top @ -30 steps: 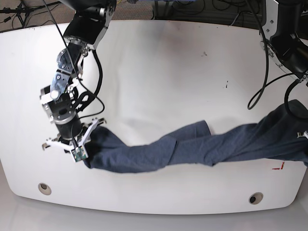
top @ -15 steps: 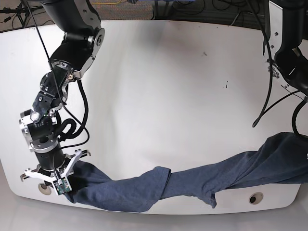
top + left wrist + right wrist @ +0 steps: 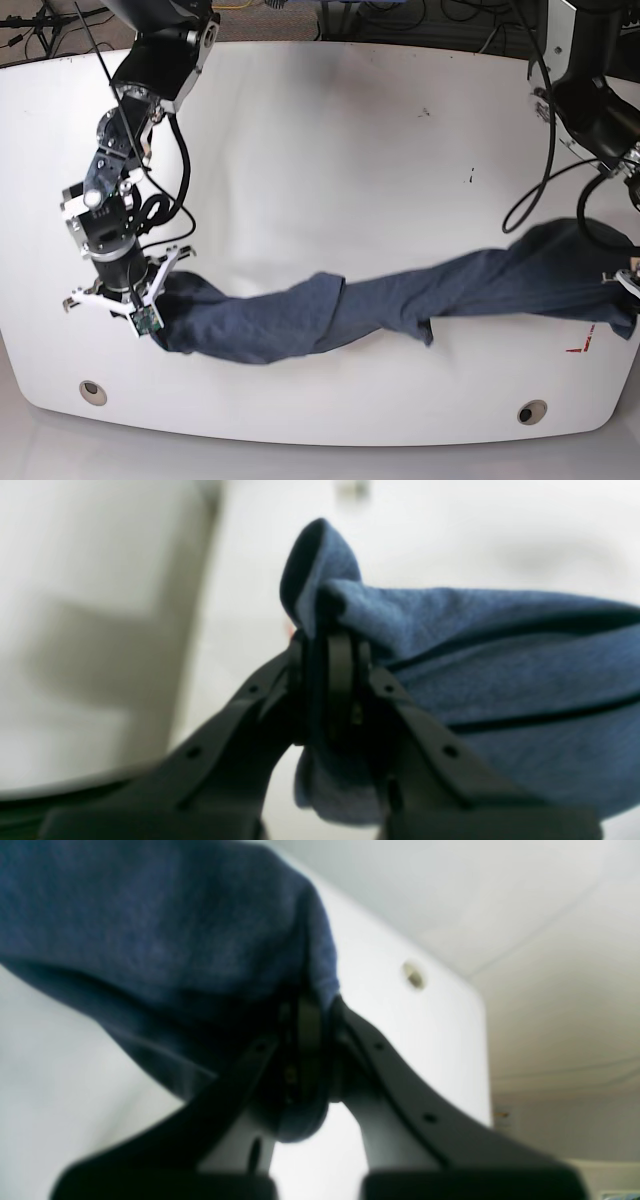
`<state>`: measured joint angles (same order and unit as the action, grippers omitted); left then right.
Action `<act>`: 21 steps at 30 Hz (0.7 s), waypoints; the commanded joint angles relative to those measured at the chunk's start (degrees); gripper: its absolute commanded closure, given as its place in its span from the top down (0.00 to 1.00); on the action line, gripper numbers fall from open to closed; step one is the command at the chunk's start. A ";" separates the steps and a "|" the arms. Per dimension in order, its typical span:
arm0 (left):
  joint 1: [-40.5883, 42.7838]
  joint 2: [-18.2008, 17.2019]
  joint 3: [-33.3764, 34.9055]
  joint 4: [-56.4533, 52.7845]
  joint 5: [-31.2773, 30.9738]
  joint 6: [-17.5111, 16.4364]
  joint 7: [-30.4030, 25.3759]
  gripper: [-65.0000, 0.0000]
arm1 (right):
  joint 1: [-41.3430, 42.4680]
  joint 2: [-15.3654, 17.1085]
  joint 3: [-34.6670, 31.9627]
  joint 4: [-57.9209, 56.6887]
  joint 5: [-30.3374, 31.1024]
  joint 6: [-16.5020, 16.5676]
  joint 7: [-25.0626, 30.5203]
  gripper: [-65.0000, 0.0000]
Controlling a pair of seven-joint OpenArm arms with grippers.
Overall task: Fold the T-shirt properly
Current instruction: 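Lift the shirt with both grippers and swing it toward the table edge, then lay the shirt back down, returning both grippers to their start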
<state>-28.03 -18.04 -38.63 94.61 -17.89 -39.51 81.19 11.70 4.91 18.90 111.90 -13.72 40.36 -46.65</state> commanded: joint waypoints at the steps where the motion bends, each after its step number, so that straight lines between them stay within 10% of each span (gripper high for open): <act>1: 2.41 0.50 -0.18 1.00 0.44 -0.01 -2.02 0.04 | -3.05 -1.17 0.75 0.85 -1.19 -1.81 3.62 0.00; 21: 23.15 2.44 -0.27 1.00 0.44 -0.36 -10.37 0.04 | -26.08 -5.74 0.75 -1.17 -1.19 -2.16 11.27 0.00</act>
<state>-4.82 -14.13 -38.74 94.67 -17.12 -39.72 72.44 -14.15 -1.13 19.51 110.54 -15.03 38.79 -36.62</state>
